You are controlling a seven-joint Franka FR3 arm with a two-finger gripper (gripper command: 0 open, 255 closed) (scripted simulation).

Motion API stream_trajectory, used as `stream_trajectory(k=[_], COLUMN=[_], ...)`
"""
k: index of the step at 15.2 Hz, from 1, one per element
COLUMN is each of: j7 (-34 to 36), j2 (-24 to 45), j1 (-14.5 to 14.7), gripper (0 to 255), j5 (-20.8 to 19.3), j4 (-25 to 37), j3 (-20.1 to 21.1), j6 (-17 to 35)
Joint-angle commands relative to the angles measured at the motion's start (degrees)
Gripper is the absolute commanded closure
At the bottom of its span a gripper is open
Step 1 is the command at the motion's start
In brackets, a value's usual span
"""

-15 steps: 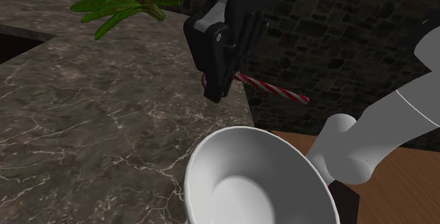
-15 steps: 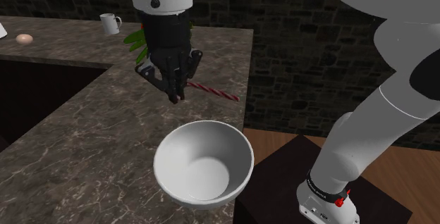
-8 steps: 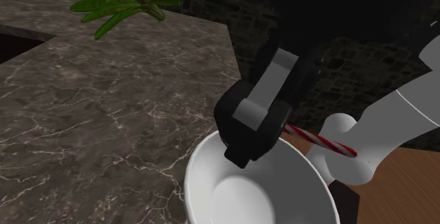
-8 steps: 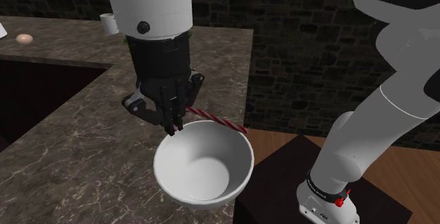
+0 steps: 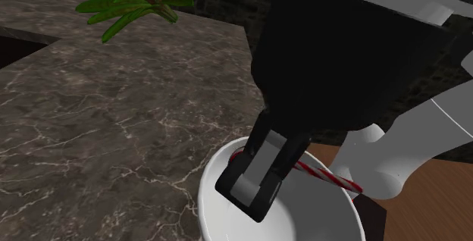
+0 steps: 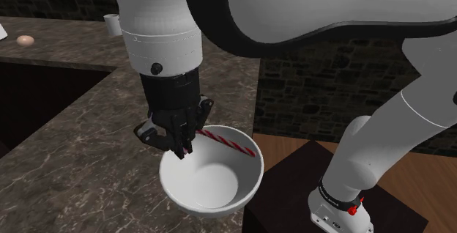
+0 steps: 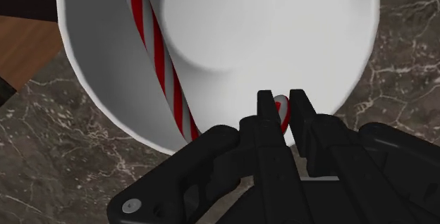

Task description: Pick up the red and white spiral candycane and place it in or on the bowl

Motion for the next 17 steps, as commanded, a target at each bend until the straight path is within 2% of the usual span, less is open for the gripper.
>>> stream_trajectory(k=[1,5,12,13,17], j7=[-0.4,-0.9,-0.9,-0.9,-0.9], j2=[-0.7,-1.8,-1.8,-1.8,-1.8], j1=[0.2,0.5,0.5,0.5,0.5], gripper=[255,255,255,0,0], j5=[0.4,1.1,1.1,1.1,1.1], j4=[-2.2,-5.7,-5.7,-5.7,-5.7], j3=[-0.1,-0.3,-0.3,-0.3,-0.3], j6=[1.6,4.2,4.2,4.2,4.2])
